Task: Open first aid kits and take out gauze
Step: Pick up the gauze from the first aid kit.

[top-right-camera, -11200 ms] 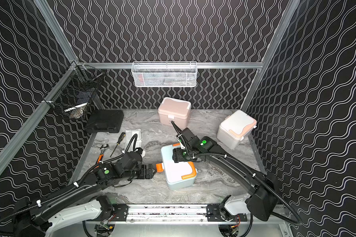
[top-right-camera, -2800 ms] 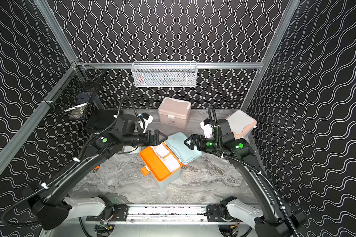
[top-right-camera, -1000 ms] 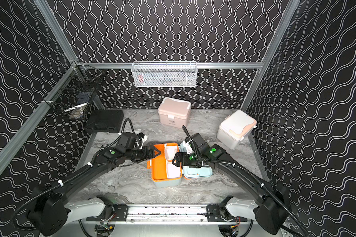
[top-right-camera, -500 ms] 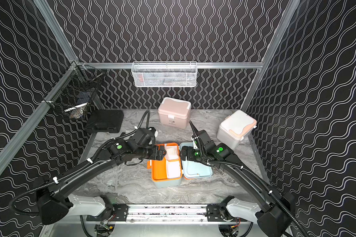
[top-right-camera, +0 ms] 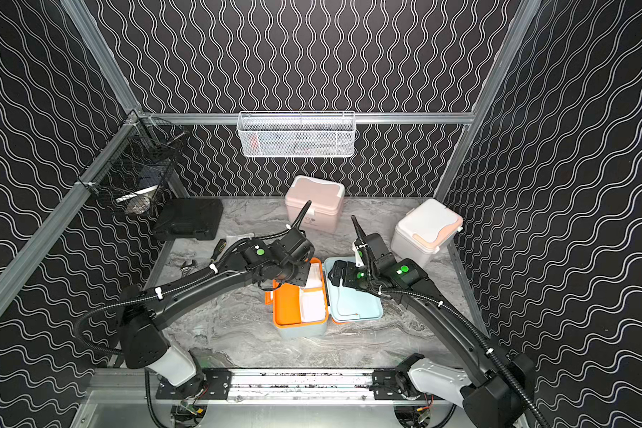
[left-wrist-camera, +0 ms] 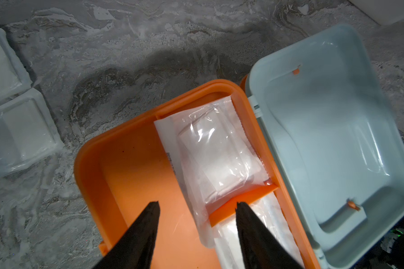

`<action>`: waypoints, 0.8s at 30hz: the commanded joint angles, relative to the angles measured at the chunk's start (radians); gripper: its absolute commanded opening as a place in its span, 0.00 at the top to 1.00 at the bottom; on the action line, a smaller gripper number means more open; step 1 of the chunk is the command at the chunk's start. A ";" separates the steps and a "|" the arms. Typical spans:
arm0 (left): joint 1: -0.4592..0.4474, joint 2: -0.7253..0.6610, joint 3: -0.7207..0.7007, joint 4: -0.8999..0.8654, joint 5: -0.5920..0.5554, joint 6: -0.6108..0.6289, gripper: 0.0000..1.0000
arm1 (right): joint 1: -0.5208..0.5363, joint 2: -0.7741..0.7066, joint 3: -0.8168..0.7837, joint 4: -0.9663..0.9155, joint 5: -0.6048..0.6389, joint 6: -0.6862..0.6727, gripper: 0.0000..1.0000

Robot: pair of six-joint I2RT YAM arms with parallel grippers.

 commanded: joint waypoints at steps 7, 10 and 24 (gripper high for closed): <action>0.035 0.038 -0.007 0.014 0.024 0.016 0.66 | -0.001 -0.013 -0.028 0.027 -0.038 -0.004 0.00; 0.042 0.032 -0.016 0.020 0.028 0.019 0.76 | -0.003 -0.005 -0.025 0.026 -0.048 -0.008 0.00; 0.068 -0.050 -0.055 0.067 0.073 0.021 1.00 | -0.002 0.004 -0.008 0.010 -0.073 -0.020 0.00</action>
